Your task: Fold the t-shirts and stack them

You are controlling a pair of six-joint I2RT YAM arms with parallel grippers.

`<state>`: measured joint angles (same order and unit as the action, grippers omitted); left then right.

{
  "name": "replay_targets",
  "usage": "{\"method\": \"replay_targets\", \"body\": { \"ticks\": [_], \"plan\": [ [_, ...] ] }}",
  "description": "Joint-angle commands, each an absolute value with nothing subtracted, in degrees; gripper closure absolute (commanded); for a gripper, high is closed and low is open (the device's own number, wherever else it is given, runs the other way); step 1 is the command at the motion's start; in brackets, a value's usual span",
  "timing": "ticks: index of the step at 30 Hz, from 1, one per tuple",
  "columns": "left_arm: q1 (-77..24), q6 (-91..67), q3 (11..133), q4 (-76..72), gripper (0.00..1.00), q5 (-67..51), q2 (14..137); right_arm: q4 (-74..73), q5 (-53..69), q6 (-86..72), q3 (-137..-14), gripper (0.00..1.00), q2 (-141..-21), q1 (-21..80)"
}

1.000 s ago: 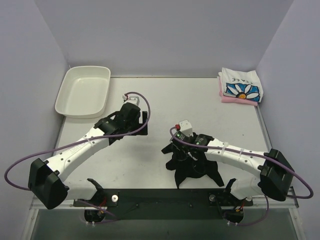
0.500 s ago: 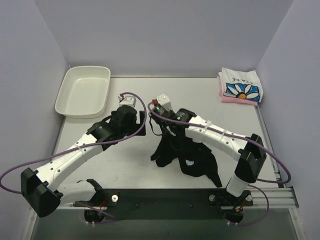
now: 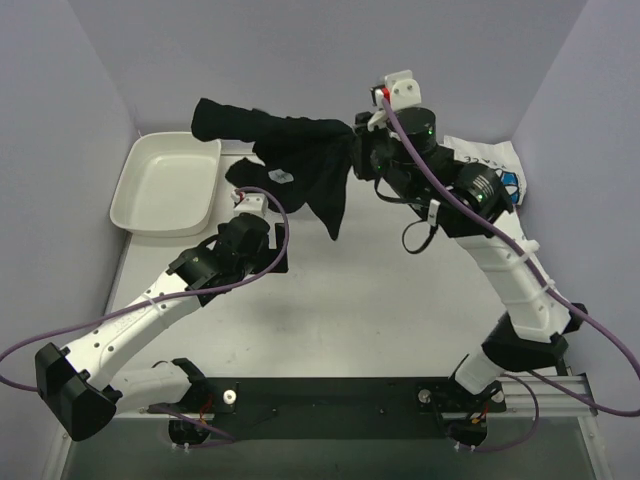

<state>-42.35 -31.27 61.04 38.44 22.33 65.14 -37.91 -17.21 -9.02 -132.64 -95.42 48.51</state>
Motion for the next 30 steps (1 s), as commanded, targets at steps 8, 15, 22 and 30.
{"method": "replay_targets", "body": {
  "ticks": [8, 15, 22, 30],
  "plan": [
    [-43.4, -30.7, 61.5, 35.0, 0.02, 22.0, 65.8, -37.4, -33.9, -23.7, -65.5, 0.99, -65.5, 39.3],
    [-43.7, -30.3, 61.6, 34.3, 0.03, 23.1, 67.9, -40.7, -35.6, -28.0, -63.3, 0.23, -63.5, 38.2],
    [-44.3, -29.2, 63.4, 30.9, 0.02, 21.2, 76.8, -37.4, -29.9, -25.3, -72.0, 0.2, -71.4, 40.2],
    [-44.2, -33.2, 64.4, 29.5, 0.03, 21.6, 87.7, -28.9, -16.1, -22.3, -80.7, 0.2, -88.6, 39.7]
  ]
}}
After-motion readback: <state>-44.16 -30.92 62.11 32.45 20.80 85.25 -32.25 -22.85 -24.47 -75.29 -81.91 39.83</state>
